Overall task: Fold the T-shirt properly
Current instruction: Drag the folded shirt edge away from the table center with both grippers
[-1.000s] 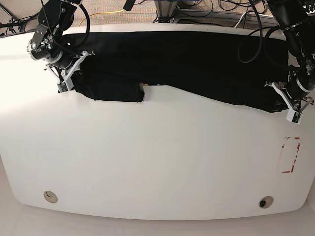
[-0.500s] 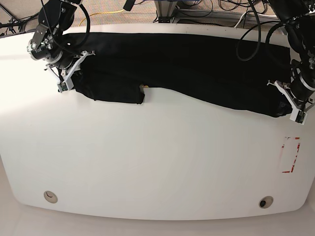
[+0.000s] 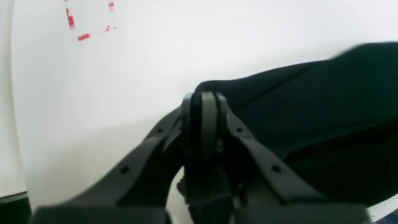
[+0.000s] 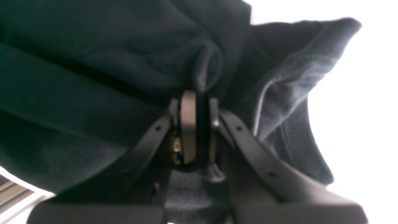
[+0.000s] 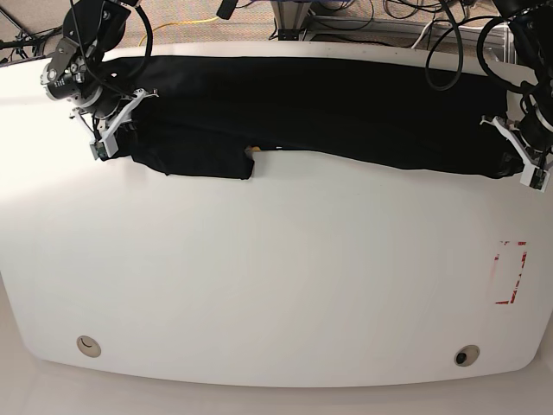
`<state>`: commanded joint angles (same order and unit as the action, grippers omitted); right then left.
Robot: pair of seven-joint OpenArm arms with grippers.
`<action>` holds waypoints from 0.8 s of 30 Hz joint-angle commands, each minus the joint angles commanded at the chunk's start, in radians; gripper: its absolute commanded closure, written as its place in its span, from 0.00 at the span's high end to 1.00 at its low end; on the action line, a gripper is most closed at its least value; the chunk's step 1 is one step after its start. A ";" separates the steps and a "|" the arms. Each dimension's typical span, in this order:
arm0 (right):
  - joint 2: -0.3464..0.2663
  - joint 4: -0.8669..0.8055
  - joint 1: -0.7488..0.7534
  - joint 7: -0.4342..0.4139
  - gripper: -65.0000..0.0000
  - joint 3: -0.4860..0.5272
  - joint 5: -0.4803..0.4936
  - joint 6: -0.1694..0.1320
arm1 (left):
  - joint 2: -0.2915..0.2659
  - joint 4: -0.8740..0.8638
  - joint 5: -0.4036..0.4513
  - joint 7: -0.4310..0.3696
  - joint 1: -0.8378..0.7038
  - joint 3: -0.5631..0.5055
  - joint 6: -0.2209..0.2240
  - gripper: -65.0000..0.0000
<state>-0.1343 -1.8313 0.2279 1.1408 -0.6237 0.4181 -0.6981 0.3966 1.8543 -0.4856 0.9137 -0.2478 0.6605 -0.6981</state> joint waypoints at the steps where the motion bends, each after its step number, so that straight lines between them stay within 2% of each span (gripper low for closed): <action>1: -0.002 0.000 -0.002 0.000 0.00 0.000 0.000 0.000 | 0.000 0.000 0.000 0.000 -0.002 -0.002 0.000 0.00; 11: 0.000 0.002 0.002 0.000 0.00 0.000 -0.002 0.000 | 0.003 0.006 -0.002 0.000 -0.117 0.003 0.000 0.00; 15: 0.000 0.003 0.000 0.000 0.00 0.000 -0.008 0.000 | 0.044 0.006 -0.002 0.000 -0.137 -0.005 0.000 0.00; 18: 0.000 0.003 -0.002 0.000 0.00 0.000 -0.008 0.000 | 0.055 0.006 0.000 0.000 -0.138 -0.017 0.000 0.08; 24: 0.000 0.003 -0.002 0.000 0.00 0.000 -0.008 0.000 | 0.114 -0.003 0.000 0.002 -0.187 -0.026 0.000 0.36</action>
<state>-0.1343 -1.8282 0.2263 1.1408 -0.6237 0.4104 -0.6981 0.5102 1.8512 -0.4856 0.9152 -0.4350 0.6345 -0.6981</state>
